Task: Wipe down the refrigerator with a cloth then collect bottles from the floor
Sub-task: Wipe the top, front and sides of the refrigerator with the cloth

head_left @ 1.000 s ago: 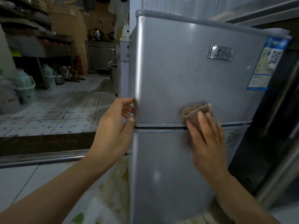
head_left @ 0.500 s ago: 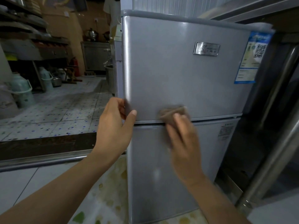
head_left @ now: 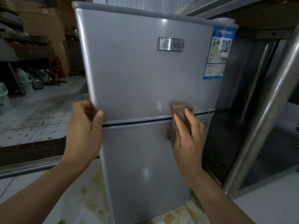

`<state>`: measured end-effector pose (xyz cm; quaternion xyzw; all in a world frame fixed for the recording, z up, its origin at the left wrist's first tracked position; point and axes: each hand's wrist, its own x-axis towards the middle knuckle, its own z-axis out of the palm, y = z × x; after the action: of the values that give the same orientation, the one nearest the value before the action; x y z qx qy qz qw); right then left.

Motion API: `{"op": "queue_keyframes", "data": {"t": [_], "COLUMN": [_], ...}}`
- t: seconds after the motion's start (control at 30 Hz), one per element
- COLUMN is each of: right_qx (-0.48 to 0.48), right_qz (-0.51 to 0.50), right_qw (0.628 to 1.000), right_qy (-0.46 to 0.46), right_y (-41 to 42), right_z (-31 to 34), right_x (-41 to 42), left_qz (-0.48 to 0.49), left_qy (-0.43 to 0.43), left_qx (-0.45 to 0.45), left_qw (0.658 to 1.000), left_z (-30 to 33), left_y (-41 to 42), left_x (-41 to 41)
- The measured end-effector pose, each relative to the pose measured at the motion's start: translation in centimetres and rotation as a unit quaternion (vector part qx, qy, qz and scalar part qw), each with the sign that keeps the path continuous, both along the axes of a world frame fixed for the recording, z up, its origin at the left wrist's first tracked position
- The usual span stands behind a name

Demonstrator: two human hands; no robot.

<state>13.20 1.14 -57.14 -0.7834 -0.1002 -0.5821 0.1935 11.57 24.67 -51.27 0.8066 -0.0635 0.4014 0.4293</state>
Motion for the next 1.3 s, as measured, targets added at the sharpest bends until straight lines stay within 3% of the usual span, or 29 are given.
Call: {"op": "queue_keyframes", "data": {"t": [0.17, 0.43, 0.8, 0.93, 1.1, 1.3], "right_qx": [0.172, 0.268, 0.394, 0.396, 0.471, 0.309], "right_qz": [0.0, 0.043, 0.053, 0.048, 0.048, 0.055], "right_qw": [0.984, 0.962, 0.908, 0.917, 0.881, 0.949], "right_qy": [0.041, 0.023, 0.134, 0.023, -0.009, -0.01], "right_y": [-4.2, -5.8, -5.6, -5.0, -2.5, 5.5], "right_z": [1.0, 6.3, -1.7, 2.0, 2.2, -1.7], "right_x": [1.2, 4.1, 3.1, 3.9, 3.9, 0.6], "left_qz": [-0.016, -0.019, -0.017, -0.033, -0.057, -0.068], "left_qy": [-0.003, -0.013, -0.005, 0.034, 0.088, 0.094], "left_qx": [-0.022, -0.007, -0.008, -0.022, 0.025, 0.018], "left_qw": [1.0, 1.0, 1.0, 0.999, 0.994, 0.993], "left_z": [-0.4, -0.6, -0.5, -2.0, -4.4, -4.4], "left_y": [0.2, 0.2, 0.2, 1.1, 2.0, 2.3], "left_x": [0.7, 0.6, 0.1, -1.1, -2.0, -1.7]}}
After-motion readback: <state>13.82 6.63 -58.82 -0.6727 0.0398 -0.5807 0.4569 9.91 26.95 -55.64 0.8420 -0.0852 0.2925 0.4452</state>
